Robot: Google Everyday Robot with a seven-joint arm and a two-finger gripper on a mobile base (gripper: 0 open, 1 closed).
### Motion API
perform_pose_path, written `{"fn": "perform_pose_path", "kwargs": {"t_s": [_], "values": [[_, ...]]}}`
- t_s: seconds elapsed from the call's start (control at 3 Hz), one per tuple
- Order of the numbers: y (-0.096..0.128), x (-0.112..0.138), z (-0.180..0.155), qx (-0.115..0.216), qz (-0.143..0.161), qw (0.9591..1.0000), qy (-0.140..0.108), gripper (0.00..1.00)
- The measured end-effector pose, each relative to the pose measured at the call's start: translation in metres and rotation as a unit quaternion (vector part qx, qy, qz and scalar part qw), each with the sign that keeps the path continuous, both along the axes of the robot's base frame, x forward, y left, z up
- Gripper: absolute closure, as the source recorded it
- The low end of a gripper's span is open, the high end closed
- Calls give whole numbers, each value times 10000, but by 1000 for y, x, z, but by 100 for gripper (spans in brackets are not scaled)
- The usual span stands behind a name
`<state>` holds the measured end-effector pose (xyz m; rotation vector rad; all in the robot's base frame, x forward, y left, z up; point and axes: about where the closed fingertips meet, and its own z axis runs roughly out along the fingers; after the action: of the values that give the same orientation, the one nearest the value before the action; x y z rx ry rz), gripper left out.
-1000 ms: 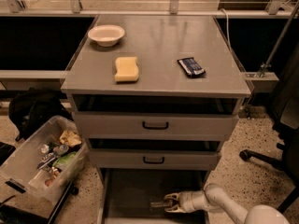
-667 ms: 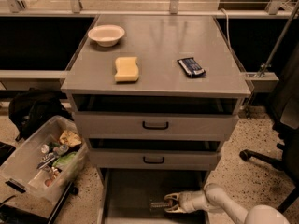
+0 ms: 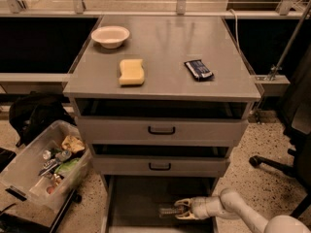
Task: Pick water bottle from bottom drawer and place on counter
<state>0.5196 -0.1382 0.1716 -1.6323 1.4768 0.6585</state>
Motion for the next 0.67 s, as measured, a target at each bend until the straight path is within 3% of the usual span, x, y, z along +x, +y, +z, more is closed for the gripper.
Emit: {"fn": "perform_pose_path", "kwargs": {"t_s": [0.33,0.67], "values": [[-26,-10,63,190,-37,9998,54,100],[-62,-15,162,205,-122,9996,-145,100]]}}
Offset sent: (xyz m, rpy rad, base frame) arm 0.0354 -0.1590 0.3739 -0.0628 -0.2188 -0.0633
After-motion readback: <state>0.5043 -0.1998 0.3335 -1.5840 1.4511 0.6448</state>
